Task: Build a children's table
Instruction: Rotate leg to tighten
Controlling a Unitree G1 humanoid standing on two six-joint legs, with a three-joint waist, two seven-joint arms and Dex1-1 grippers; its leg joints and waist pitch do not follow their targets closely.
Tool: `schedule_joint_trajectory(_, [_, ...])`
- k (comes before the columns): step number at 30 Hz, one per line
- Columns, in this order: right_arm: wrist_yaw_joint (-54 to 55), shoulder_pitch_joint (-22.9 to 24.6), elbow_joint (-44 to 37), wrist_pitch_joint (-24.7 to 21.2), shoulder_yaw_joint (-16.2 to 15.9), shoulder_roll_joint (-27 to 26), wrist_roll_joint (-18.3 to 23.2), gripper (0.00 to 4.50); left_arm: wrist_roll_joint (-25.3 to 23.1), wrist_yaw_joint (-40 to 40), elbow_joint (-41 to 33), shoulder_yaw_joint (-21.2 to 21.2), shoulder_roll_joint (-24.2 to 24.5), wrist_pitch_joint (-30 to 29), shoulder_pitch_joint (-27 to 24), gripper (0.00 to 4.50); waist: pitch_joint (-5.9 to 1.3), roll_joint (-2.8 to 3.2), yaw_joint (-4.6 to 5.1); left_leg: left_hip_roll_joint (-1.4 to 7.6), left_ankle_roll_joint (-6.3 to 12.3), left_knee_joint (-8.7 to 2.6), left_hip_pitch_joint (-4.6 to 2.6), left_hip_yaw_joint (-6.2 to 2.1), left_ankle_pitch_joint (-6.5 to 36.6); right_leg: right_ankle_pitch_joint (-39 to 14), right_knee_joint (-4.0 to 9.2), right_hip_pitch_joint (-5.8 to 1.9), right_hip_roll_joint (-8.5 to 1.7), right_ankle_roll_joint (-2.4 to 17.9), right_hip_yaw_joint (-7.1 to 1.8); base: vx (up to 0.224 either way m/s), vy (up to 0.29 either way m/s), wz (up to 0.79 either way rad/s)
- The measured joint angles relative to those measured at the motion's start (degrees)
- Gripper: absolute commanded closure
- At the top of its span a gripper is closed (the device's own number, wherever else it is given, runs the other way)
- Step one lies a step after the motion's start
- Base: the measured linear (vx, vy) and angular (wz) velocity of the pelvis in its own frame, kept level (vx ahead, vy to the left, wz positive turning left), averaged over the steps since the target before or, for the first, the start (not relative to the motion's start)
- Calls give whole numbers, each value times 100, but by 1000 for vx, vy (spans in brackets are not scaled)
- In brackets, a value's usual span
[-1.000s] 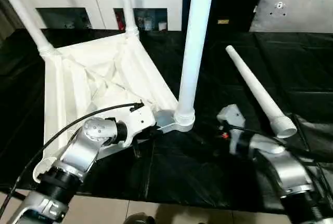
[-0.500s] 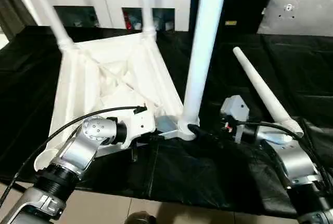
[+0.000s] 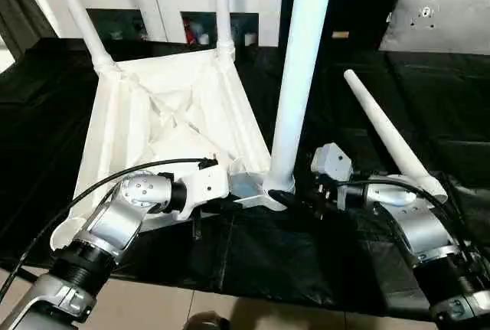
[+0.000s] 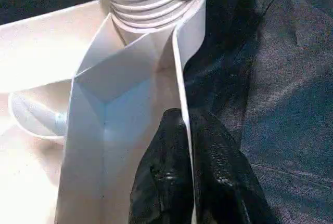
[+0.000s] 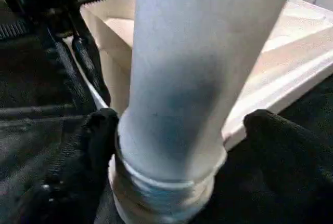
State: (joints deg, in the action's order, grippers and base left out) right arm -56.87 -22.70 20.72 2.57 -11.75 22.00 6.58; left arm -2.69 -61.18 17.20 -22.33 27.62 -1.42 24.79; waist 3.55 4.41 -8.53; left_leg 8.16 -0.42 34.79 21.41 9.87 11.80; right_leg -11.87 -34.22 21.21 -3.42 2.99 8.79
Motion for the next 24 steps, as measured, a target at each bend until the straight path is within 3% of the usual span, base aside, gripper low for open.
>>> schedule_joint_trajectory(13, [-231, -149, 262, 34, -33, -123, 54, 170, -42, -26, -1, -14, 7, 10, 5, 450, 0, -1, 0, 6, 0, 20, -1, 1, 1, 0, -22, 1, 0, 0, 0, 0, 0, 0])
schedule_joint_trajectory(24, [-395, -170, 270, -158, -61, -152, 128, 188, -22, -187, -36, -27, 109, 9, 0, 450, -3, -5, 8, 9, 0, 22, -6, 2, 1, -1, -29, 0, 1, 1, -1, 0, 0, 0])
